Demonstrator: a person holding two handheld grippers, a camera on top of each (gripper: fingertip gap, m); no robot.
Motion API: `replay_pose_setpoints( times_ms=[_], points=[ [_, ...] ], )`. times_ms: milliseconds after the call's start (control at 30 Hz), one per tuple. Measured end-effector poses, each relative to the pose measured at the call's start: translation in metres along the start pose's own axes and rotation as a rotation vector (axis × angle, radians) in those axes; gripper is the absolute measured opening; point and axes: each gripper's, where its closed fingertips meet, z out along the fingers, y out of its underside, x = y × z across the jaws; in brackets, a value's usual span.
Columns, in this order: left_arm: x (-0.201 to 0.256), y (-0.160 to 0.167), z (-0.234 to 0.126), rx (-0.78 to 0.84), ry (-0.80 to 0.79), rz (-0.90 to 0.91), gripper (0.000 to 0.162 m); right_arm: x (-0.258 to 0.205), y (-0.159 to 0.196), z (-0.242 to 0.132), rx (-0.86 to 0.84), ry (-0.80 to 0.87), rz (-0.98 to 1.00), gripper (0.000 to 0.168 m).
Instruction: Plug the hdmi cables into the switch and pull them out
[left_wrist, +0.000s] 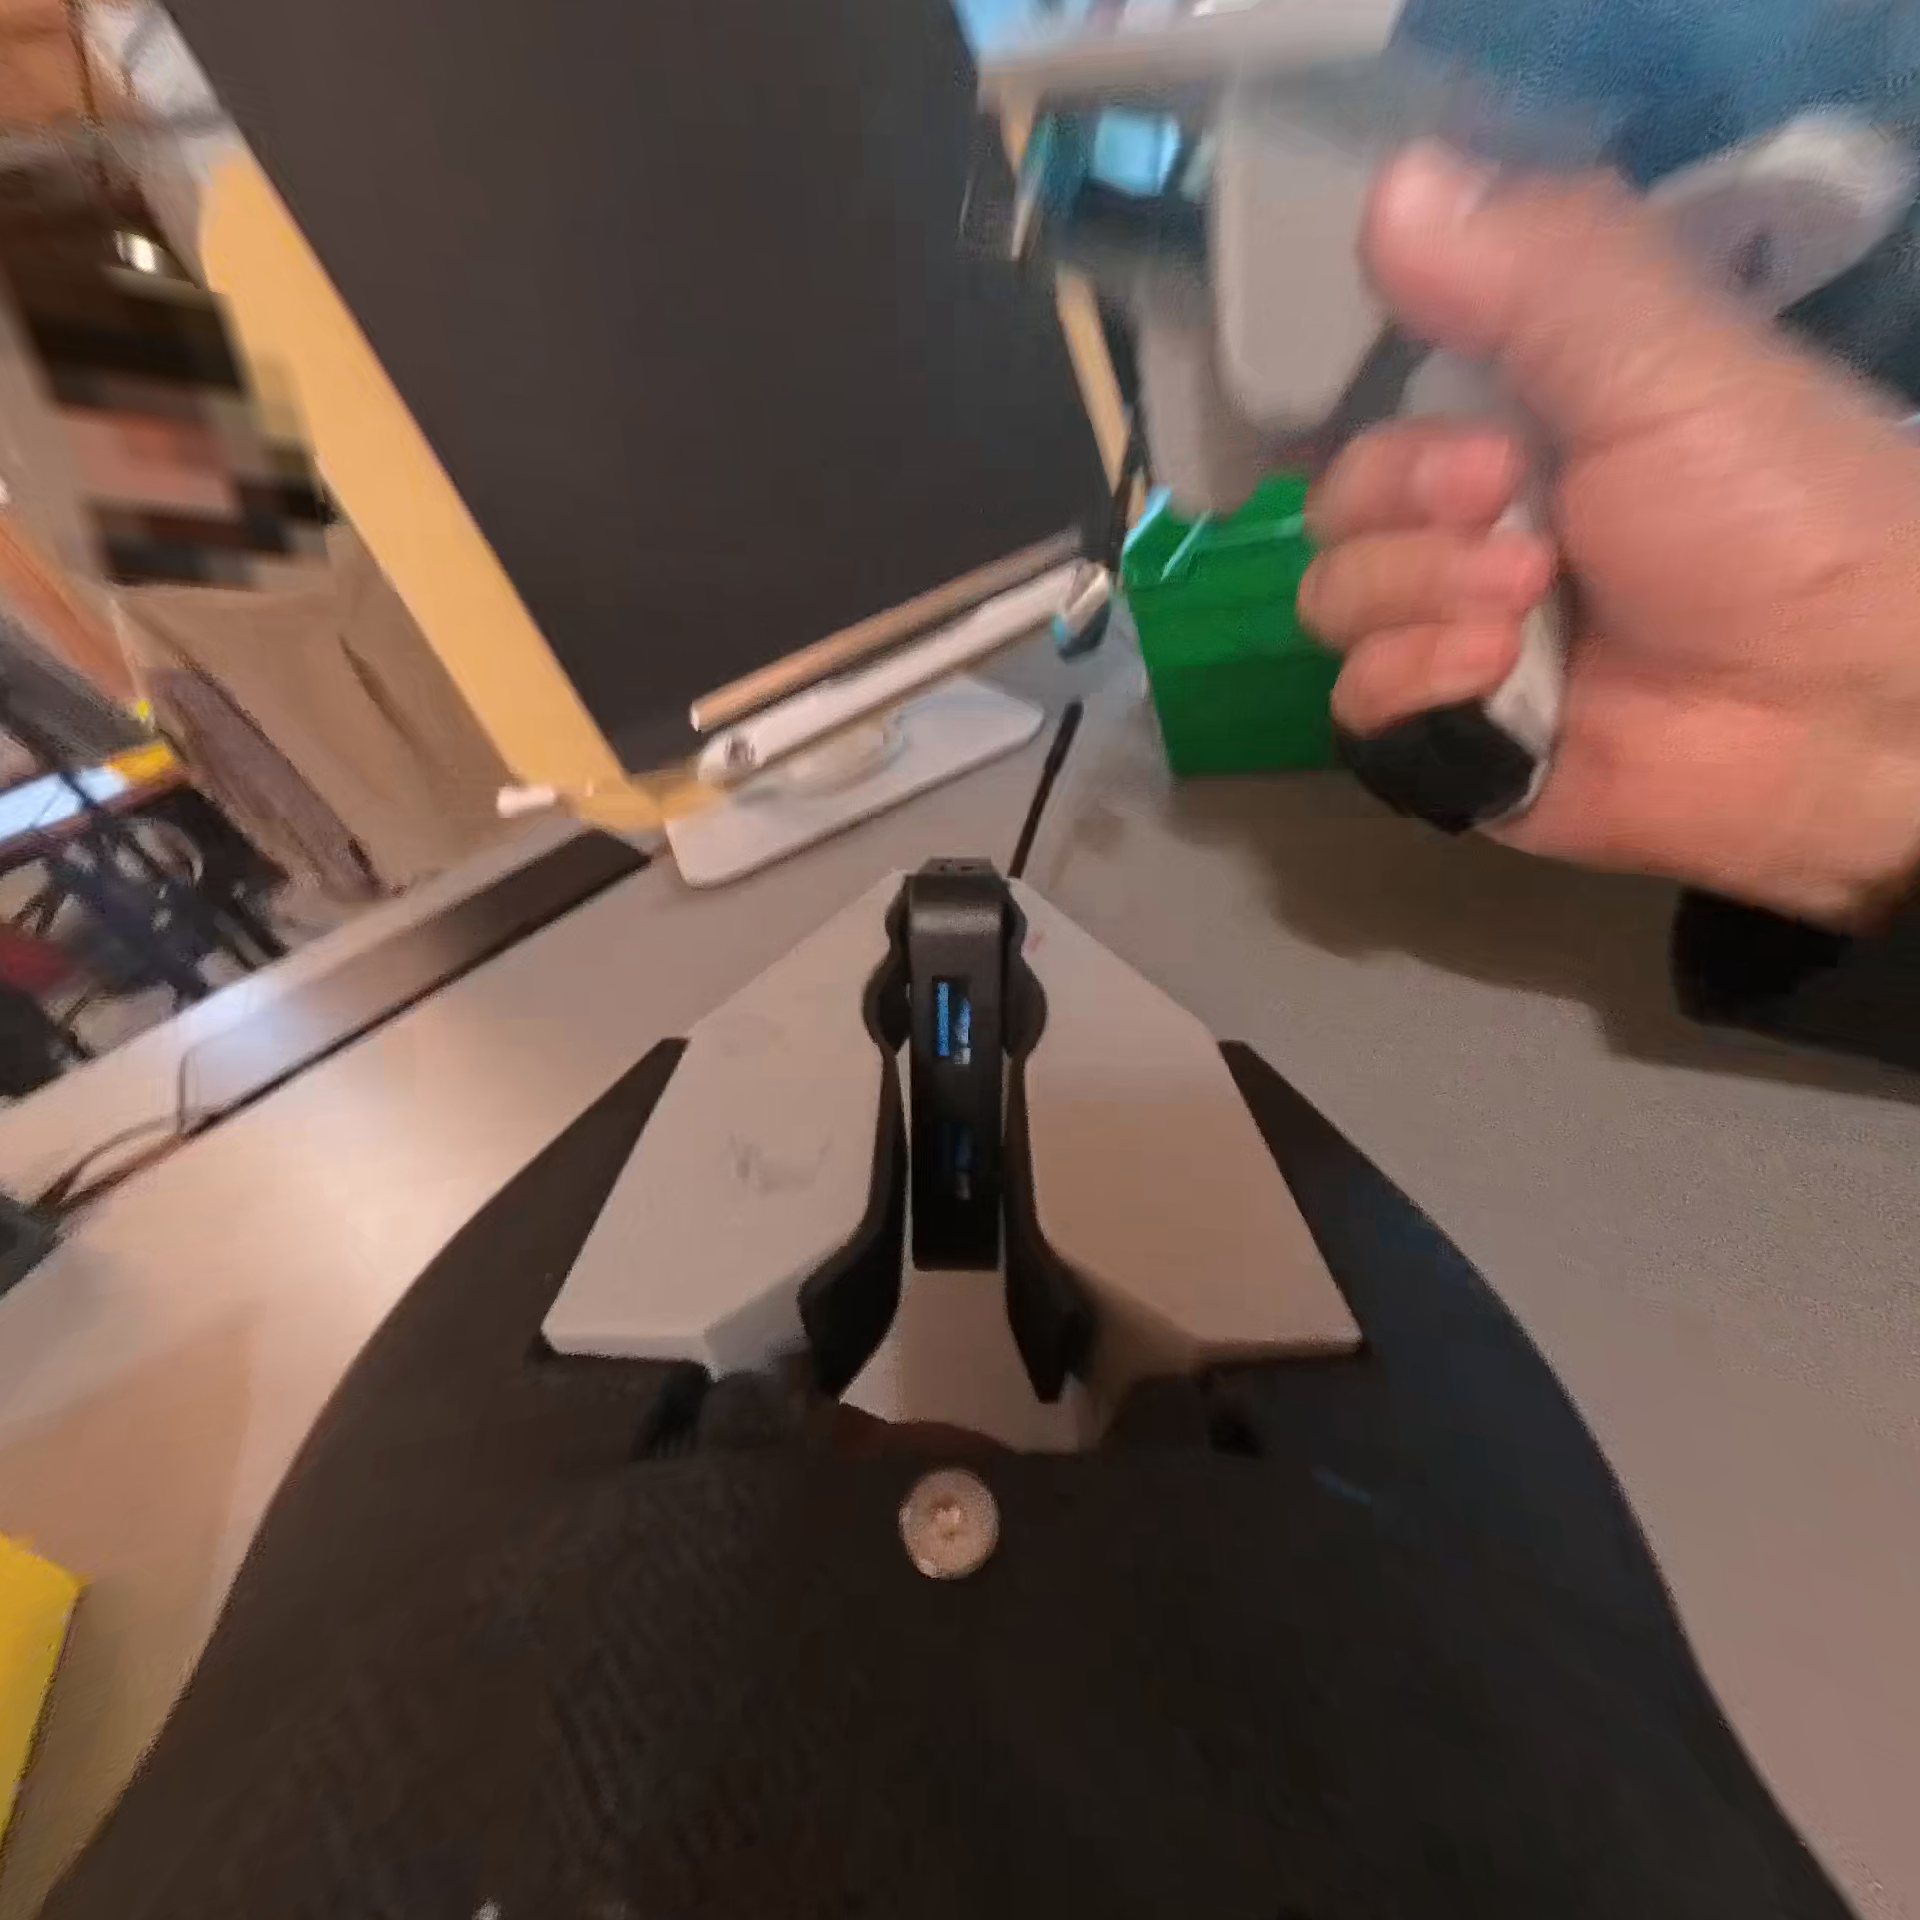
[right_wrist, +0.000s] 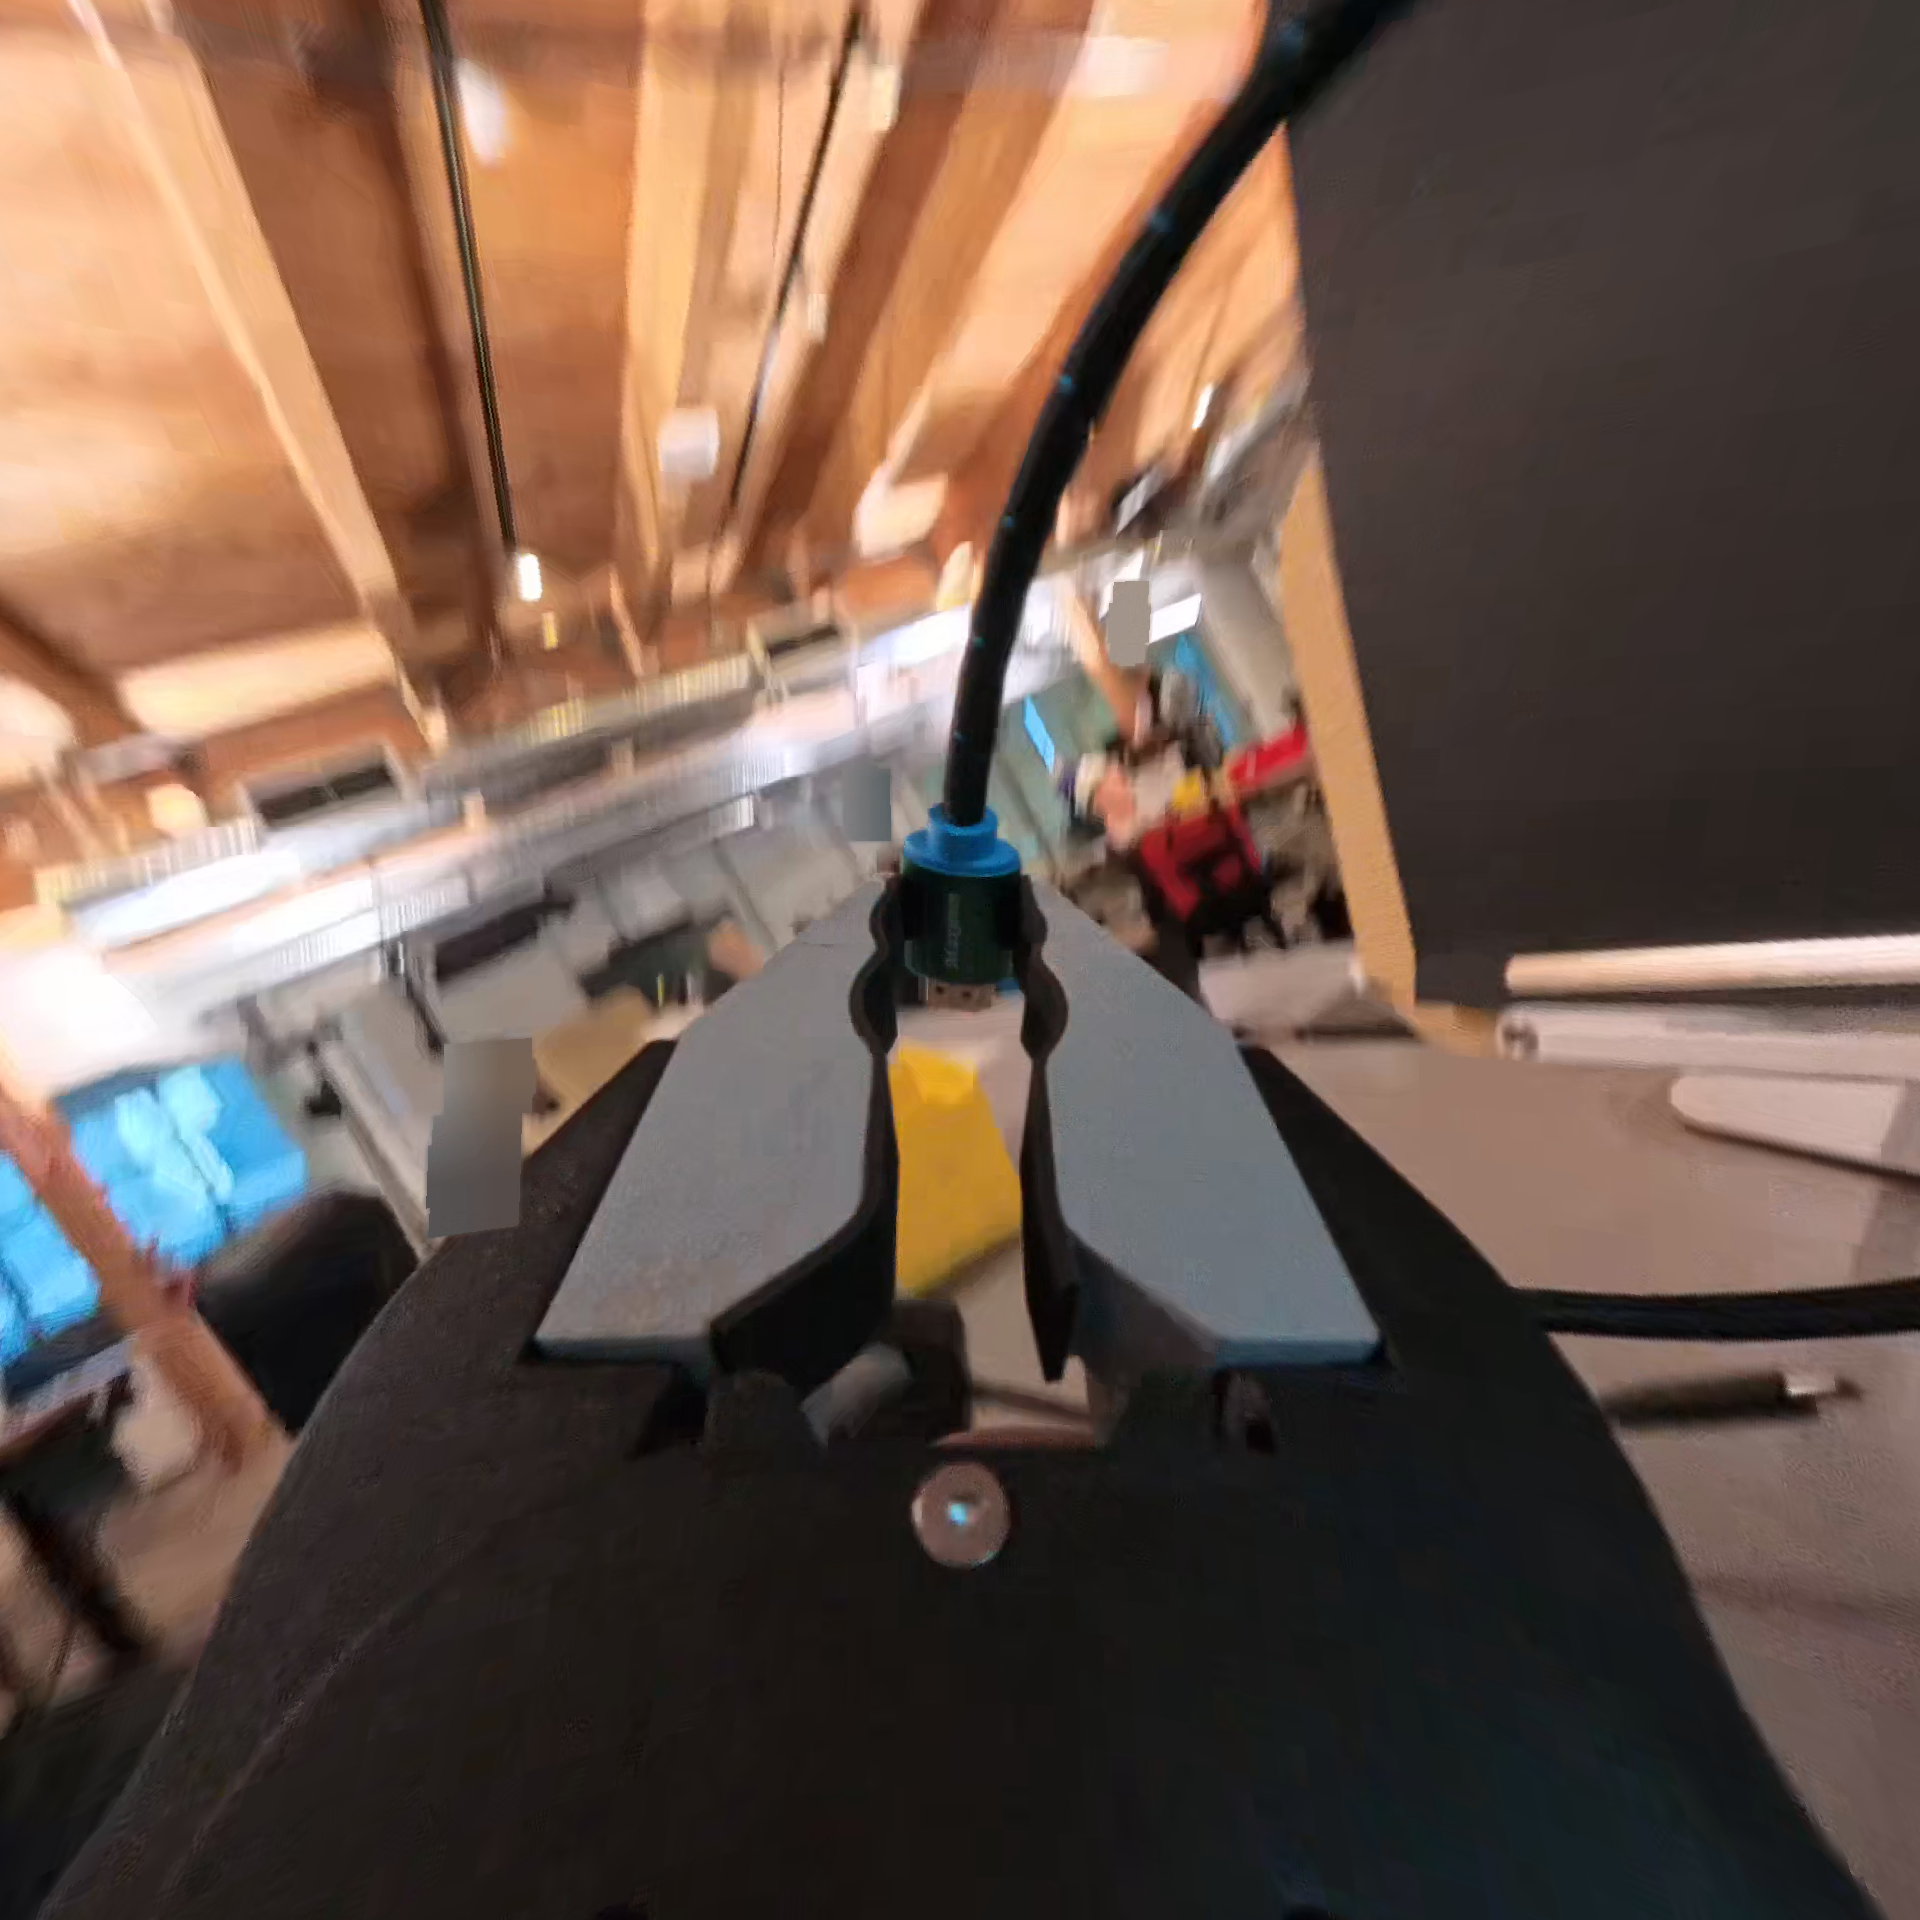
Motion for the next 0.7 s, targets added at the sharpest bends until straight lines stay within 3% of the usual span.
replay_pose_setpoints(
  times_ms=[100, 367, 567, 700],
  points=[
    [-0.007, -0.006, 0.005, 0.031, -0.025, -0.065, 0.011, 0.008, 0.03, 0.004, -0.15, 0.066, -0.141, 0.017],
    [-0.025, -0.001, -0.002, 0.031, -0.158, 0.175, 0.012, -0.002, 0.075, 0.019, -0.335, 0.017, -0.259, 0.017],
    [-0.05, 0.005, -0.006, 0.016, -0.23, 0.162, 0.011, -0.025, 0.052, 0.011, -0.284, 0.06, -0.484, 0.017],
    [-0.056, 0.011, -0.005, -0.014, -0.239, 0.173, 0.011, -0.077, -0.002, -0.007, -0.263, 0.03, -0.593, 0.018]
  ],
)
